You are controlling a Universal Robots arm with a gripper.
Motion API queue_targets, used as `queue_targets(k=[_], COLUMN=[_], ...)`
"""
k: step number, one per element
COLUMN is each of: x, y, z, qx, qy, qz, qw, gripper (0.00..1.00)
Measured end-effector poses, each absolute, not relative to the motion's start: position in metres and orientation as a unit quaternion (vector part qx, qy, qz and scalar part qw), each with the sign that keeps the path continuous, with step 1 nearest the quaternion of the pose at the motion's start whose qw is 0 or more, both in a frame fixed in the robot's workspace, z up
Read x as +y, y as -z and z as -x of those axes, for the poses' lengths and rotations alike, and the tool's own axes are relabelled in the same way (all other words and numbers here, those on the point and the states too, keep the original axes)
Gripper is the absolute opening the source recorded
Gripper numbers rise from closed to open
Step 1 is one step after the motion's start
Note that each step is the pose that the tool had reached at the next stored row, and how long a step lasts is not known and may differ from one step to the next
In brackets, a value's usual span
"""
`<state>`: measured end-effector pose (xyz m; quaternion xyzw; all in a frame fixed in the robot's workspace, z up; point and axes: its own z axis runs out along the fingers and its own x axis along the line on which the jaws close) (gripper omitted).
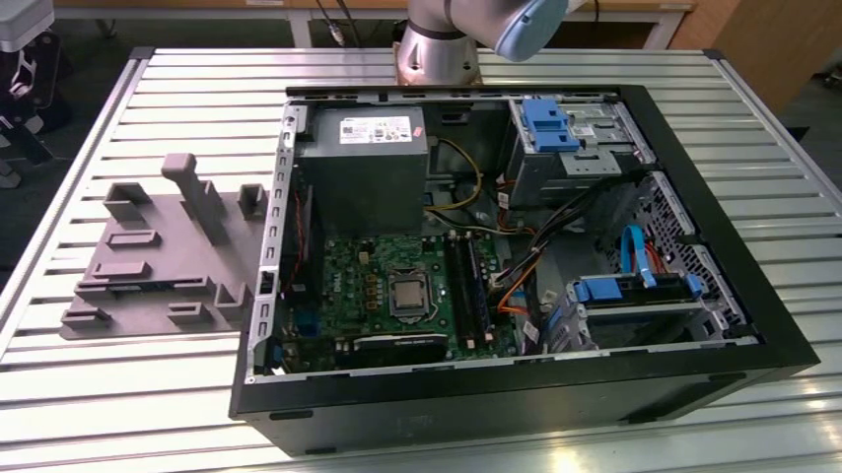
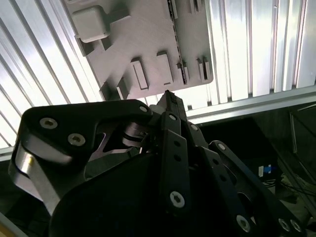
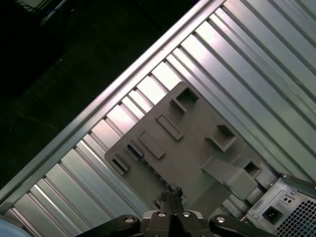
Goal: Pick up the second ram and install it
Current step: 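Pick up the second ram and move it above second insertion slot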
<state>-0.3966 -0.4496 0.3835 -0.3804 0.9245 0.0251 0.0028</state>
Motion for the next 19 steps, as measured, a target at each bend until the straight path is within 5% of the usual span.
queue_targets(k=[19], x=[-0.4496], y=[-0.3835], z=[0.3967], qx=[0.922], qy=[-0.025], qz=[0.386], qw=[0.003], gripper=[0.11])
